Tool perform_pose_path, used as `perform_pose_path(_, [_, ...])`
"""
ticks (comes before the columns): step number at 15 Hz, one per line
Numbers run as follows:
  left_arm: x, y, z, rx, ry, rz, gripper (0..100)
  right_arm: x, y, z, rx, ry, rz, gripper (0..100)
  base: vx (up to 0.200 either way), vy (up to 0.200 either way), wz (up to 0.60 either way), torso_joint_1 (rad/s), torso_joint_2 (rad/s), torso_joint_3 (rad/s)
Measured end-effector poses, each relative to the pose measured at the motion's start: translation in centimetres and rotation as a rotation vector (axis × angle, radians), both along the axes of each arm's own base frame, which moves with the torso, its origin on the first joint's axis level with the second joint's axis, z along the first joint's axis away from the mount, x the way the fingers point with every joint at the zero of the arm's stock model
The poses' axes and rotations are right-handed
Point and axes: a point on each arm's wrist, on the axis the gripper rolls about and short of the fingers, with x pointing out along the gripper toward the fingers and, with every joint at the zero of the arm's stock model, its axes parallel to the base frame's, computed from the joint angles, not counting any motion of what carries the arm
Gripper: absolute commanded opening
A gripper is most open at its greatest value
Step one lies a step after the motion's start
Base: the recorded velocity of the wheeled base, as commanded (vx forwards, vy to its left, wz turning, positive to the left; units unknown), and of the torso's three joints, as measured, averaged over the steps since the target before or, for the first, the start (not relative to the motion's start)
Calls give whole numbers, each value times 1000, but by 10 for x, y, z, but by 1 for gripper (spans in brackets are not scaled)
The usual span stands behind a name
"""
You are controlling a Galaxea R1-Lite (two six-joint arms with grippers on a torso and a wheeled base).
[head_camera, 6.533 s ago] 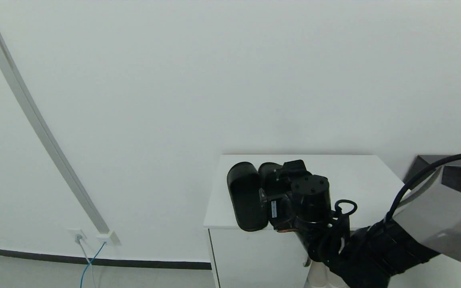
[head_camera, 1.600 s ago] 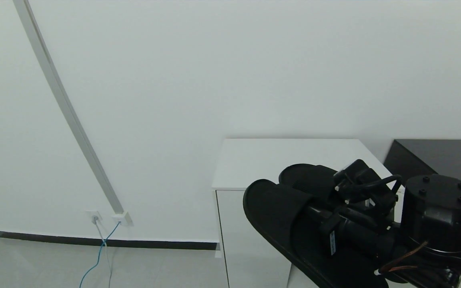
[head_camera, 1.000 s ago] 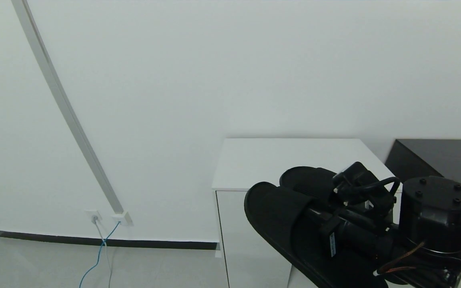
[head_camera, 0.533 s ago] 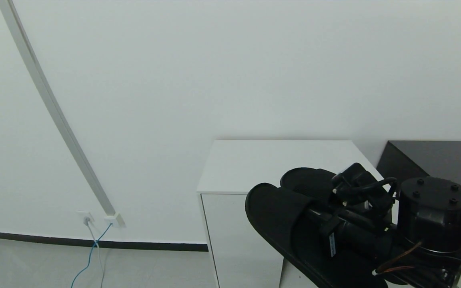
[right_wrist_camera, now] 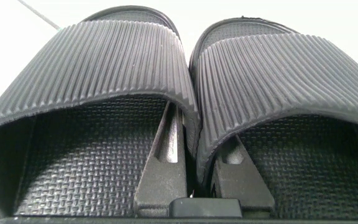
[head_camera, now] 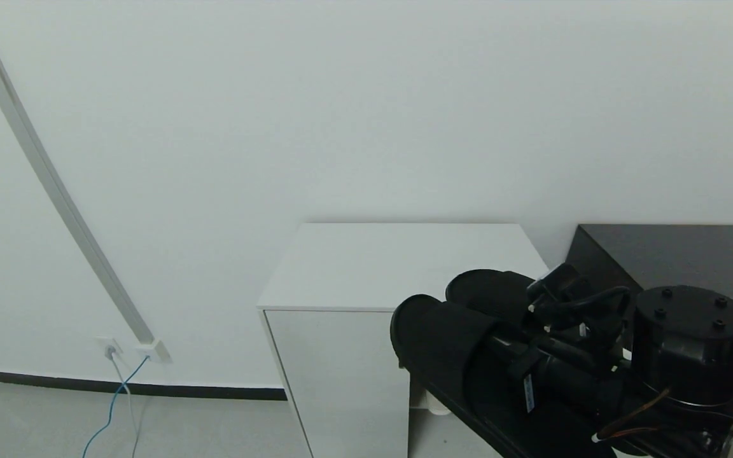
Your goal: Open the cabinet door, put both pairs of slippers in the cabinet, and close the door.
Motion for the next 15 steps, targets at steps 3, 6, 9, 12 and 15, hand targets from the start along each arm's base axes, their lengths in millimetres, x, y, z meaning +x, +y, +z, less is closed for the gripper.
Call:
perform_pose_path(3, [0,0,0,0,0,0,0,-1,0,-3,-13,5,1,0,0,0,0,0,0,0])
perform_pose_path(6, [0,0,0,0,1,-2,0,-1,0,-6,-23,11,2,0,0,0,0,0,0,0])
perform_pose_path(9, [0,0,0,0,0,-1,0,-1,-2,-8,-28,15,-2,0,0,0,0,0,0,0])
perform_pose_path(12, [0,0,0,0,0,-1,0,-2,-1,-8,-29,16,1,0,0,0,0,0,0,0])
perform_pose_path(15, [0,0,0,0,0,0,0,-3,-1,-8,-29,17,7,0,0,0,0,0,0,0])
